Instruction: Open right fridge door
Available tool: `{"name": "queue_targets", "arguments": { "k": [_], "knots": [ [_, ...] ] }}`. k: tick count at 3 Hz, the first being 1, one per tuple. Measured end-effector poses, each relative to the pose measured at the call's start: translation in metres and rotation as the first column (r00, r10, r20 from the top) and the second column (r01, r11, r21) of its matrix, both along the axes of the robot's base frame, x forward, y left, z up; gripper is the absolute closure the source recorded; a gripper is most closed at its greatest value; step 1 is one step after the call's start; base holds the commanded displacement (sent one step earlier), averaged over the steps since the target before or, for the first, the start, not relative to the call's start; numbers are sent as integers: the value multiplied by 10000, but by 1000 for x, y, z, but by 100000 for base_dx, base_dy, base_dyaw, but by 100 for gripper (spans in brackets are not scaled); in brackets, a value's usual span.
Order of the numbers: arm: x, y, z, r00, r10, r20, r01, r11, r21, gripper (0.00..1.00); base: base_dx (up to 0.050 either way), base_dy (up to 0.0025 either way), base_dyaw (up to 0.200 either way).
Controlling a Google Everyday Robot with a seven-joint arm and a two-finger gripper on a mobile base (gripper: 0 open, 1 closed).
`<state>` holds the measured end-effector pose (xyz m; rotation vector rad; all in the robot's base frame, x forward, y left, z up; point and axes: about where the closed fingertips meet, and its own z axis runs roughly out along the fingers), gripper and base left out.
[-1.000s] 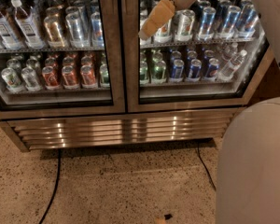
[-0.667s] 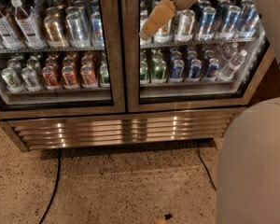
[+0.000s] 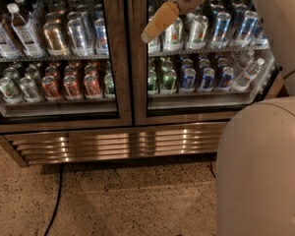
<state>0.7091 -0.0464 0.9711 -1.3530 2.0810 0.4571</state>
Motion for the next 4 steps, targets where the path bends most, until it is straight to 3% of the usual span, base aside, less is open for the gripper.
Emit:
{"name": "queue_targets", "arguments": {
  "k": [1,2,3,4],
  "knots": [
    [0,0,0,10000,-1,6,1,10000,3,0,0,0,0],
    [6,-2,28,9973,-171,713,145,9992,373,0,0,0,0],
    [6,-2,28,9973,-170,710,144,9992,377,0,0,0,0],
    [12,13,14,9998,50,167,-69,9931,1174,0,0,0,0]
  ]
}}
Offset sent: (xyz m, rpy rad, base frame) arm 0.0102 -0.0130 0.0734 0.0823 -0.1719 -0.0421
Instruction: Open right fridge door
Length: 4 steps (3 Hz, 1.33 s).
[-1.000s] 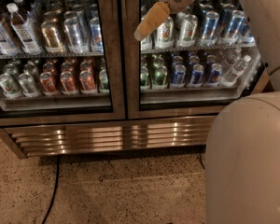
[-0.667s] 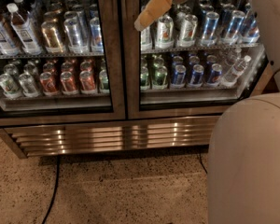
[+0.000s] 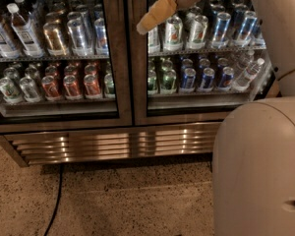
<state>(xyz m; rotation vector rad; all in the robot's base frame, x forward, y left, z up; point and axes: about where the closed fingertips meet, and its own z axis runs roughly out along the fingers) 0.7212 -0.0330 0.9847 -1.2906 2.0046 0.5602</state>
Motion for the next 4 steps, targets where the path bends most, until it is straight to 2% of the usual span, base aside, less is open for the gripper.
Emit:
{"name": "queue_targets", "arguments": {
  "k": [1,3,4],
  "knots": [
    [-1,5,4,9997,232,42,-233,9992,321,0,0,0,0],
    [7,8,8,9998,65,178,-73,9989,460,0,0,0,0],
    [4,-11,66,9857,-445,1628,326,9967,748,0,0,0,0]
  ]
}}
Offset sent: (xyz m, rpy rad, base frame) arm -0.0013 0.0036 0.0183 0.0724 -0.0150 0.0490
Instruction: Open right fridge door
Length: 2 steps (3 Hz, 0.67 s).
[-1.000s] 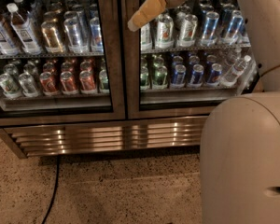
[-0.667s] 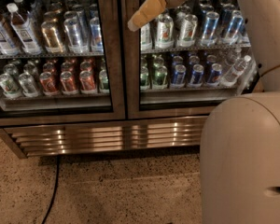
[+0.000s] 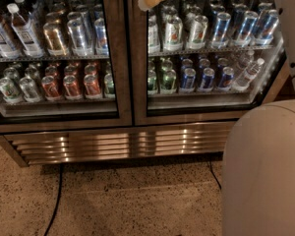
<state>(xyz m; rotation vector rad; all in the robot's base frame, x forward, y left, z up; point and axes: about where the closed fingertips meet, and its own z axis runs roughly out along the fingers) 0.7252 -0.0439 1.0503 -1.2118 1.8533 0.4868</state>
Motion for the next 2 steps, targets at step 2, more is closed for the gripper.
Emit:
{"name": "queue_targets", "arguments": {
  "k": [2],
  "knots": [
    [-9,17,2,9952,955,-235,-924,9898,1084,0,0,0,0]
  ]
}}
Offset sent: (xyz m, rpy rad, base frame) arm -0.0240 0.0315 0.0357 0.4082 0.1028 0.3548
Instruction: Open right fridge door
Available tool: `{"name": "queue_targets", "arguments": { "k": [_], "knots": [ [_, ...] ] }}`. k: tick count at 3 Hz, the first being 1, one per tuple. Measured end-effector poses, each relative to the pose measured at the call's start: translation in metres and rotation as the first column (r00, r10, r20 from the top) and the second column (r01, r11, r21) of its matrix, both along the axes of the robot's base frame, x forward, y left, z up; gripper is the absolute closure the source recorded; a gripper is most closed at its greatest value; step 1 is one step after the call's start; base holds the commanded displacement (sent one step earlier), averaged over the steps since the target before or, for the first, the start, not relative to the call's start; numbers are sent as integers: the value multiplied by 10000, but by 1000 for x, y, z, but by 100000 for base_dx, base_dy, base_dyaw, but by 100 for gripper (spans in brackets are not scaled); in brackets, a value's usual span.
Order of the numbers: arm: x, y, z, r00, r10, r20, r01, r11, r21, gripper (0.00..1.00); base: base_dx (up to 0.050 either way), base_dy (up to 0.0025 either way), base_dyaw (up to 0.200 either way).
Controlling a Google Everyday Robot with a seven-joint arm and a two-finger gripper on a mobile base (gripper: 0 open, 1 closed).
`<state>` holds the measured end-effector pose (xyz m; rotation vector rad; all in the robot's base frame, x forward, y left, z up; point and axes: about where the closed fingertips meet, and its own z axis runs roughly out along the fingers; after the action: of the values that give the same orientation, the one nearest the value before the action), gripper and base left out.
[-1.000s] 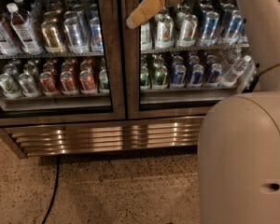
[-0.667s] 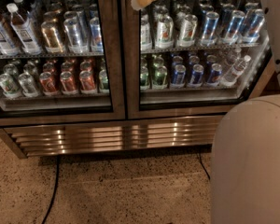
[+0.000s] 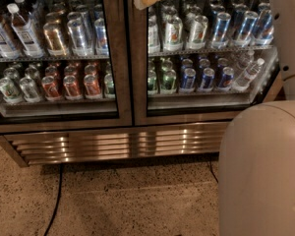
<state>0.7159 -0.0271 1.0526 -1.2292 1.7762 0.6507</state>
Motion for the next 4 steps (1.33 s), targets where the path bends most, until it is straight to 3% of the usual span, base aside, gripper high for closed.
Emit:
{"name": "queue_targets", "arguments": {
  "k": [1,2,3,4],
  "knots": [
    [-8,15,11,9988,484,-70,-479,9969,631,0,0,0,0],
    [-8,15,11,9988,483,-73,-477,9969,631,0,0,0,0],
    [-8,31,1,9889,1295,-731,-1119,9719,2071,0,0,0,0],
    [-8,31,0,9888,1298,-736,-1121,9718,2076,0,0,0,0]
  ]
}}
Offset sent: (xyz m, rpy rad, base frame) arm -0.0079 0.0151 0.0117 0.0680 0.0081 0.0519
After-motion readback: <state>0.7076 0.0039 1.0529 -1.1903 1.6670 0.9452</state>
